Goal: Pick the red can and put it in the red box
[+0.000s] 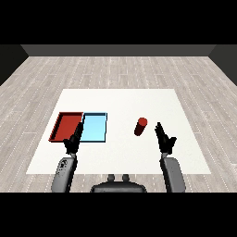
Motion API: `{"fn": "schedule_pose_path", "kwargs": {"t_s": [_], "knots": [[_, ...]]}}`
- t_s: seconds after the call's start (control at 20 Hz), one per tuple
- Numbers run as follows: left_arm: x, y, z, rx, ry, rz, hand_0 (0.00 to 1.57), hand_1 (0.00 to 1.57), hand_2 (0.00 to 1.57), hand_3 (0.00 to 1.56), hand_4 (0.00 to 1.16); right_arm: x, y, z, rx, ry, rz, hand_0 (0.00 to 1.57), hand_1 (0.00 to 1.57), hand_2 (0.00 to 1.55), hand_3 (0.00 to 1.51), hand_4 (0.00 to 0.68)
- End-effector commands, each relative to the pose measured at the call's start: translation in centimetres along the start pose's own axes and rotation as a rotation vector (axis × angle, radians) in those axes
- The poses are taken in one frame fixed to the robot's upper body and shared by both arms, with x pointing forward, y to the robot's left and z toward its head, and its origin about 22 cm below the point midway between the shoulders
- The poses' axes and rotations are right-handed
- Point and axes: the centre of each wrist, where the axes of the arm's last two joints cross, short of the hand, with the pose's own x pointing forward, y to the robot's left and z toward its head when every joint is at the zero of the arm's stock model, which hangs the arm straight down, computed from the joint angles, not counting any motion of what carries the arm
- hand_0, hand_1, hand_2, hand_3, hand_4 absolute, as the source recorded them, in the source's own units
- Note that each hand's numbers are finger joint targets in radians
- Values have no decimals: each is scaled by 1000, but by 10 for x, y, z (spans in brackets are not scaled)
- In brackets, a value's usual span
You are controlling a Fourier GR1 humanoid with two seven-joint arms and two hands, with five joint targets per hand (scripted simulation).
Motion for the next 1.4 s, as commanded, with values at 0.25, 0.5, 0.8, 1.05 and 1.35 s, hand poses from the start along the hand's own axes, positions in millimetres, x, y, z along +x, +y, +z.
{"fn": "schedule_pose_path", "kwargs": {"t_s": [0.25, 0.5, 0.8, 1.05, 1.35], "knots": [[8, 3, -5, -33, -28, -13, 0, 0, 0, 0, 0, 18, -136, -19, 3, -94, 11, 0, 0, 0, 0, 0], [21, -3, 3, -8, -458, 111, 0, 0, 0, 0, 0, 29, -127, -26, 109, -393, -85, 0, 0, 0, 0, 0], [25, -10, 3, -27, -460, 125, 0, 0, 0, 0, 0, -16, -142, -15, 105, -384, -58, 0, 0, 0, 0, 0], [6, 0, 1, -6, -478, 117, 0, 0, 0, 0, 0, 2, -130, -18, 113, -389, -52, 0, 0, 0, 0, 0], [14, 3, -8, -32, -487, 126, 0, 0, 0, 0, 0, -8, -142, -24, 104, -374, -94, 0, 0, 0, 0, 0]]}}
